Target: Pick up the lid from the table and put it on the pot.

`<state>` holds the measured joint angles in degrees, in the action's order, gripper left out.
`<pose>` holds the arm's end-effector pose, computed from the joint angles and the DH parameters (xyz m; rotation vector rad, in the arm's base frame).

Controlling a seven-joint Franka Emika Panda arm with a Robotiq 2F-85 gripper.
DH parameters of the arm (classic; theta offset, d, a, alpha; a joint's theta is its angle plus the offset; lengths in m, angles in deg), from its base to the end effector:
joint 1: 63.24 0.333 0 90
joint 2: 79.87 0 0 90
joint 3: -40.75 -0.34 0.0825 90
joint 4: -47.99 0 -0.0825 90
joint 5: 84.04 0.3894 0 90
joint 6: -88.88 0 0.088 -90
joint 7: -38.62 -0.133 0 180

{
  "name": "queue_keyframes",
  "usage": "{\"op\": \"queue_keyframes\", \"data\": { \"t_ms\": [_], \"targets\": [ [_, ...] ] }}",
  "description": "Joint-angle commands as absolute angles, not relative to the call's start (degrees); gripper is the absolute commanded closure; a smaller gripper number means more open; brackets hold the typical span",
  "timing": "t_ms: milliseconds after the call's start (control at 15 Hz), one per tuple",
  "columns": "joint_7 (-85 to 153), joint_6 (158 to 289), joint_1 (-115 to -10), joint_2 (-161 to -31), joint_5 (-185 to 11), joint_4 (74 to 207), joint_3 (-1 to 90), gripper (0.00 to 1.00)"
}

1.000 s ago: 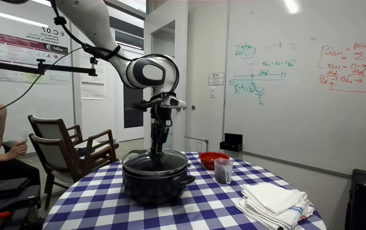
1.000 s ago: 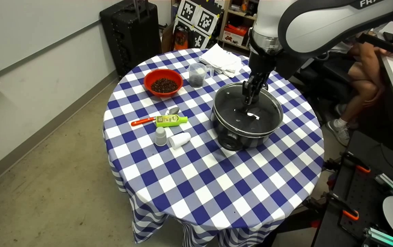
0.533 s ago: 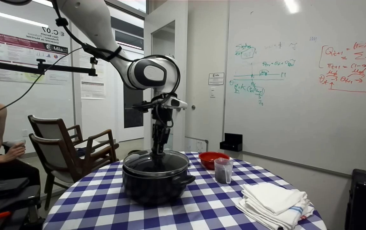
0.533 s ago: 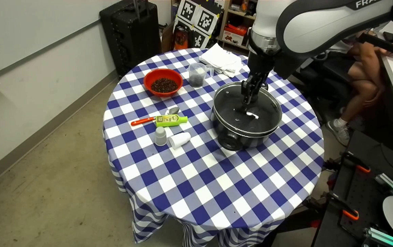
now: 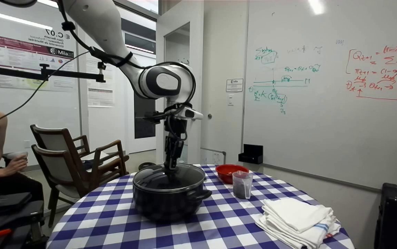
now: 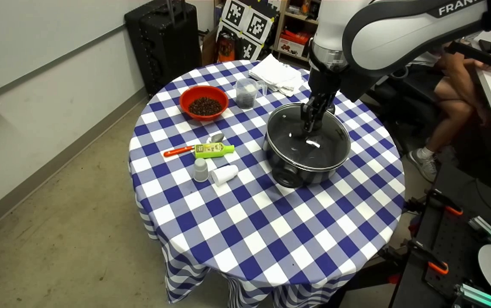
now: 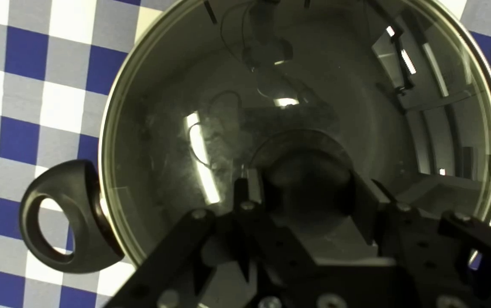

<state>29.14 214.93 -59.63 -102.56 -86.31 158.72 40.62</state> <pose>0.6159 0.0380 0.2640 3.0893 -0.1158 -0.1925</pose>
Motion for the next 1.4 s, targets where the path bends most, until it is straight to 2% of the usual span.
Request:
{"op": "queue_keyframes", "data": {
  "t_ms": [0, 1333],
  "targets": [
    [27.59, 214.64, -59.20, -102.80, -86.93, 157.28, 41.14, 0.75],
    [26.73, 215.06, -59.22, -102.93, -87.15, 159.01, 41.42, 0.75]
  ]
}}
